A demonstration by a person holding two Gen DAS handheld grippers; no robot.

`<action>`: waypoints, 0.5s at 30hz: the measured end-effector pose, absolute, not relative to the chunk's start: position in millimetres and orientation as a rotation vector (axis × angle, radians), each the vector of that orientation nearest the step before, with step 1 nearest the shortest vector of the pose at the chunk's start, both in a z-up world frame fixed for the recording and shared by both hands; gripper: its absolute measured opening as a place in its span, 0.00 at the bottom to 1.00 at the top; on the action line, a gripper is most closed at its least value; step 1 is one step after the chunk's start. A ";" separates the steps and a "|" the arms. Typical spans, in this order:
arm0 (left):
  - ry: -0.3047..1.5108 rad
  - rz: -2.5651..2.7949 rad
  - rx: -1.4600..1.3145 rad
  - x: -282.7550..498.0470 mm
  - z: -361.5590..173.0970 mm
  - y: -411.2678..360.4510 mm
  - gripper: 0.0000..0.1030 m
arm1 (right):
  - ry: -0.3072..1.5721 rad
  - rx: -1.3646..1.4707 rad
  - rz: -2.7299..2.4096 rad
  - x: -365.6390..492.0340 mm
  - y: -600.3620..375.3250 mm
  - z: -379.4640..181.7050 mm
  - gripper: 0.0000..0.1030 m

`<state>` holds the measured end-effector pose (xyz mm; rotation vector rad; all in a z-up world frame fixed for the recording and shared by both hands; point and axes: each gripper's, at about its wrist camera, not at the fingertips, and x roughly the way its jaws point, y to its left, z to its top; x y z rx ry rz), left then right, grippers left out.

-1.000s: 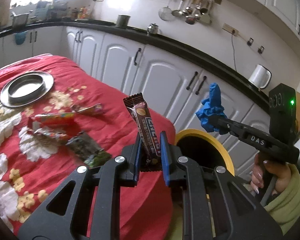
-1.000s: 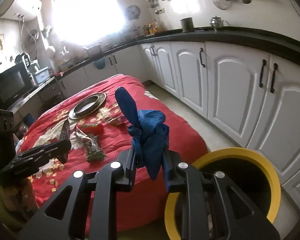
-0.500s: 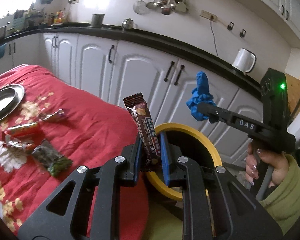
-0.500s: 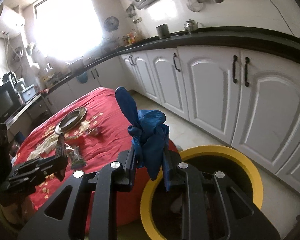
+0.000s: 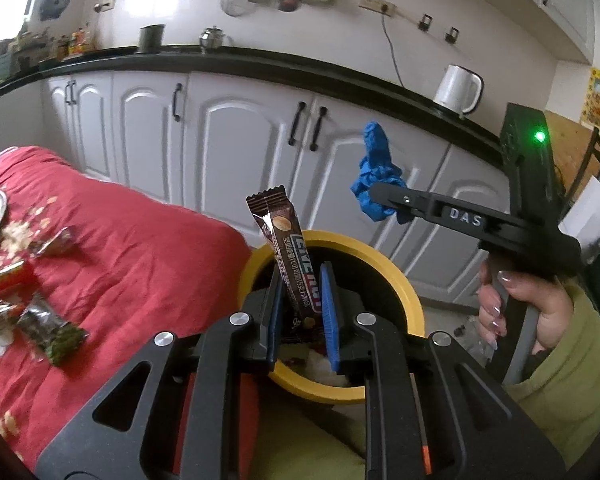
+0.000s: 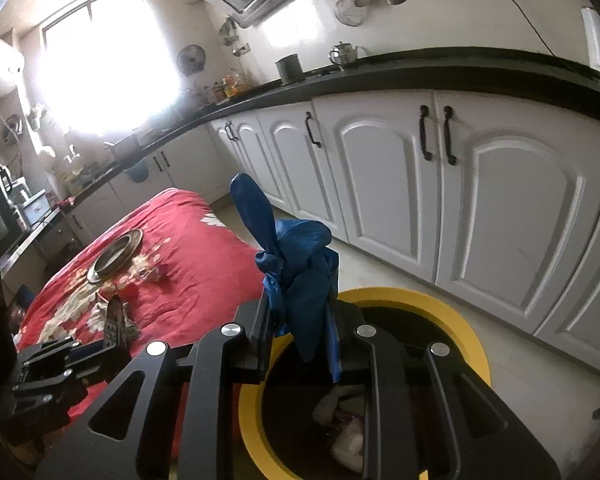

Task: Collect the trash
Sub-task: 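Carry the chocolate bar with the left gripper while the right gripper carries the blue bag to the bin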

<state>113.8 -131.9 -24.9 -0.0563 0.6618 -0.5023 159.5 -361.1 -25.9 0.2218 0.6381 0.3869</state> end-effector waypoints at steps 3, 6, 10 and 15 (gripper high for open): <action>0.670 -0.524 -0.040 115.7 -28.5 -142.6 0.12 | 0.646 0.233 0.372 161.8 -368.0 -29.9 0.20; 0.679 -0.545 -0.025 117.2 -33.1 -153.1 0.12 | 0.654 0.251 0.358 163.4 -375.6 -33.9 0.21; 0.698 -0.569 -0.010 121.0 -40.5 -164.3 0.12 | 0.667 0.268 0.344 166.8 -383.2 -38.8 0.21; 0.722 -0.592 0.003 126.2 -50.5 -174.4 0.12 | 0.683 0.278 0.337 169.6 -388.3 -44.5 0.21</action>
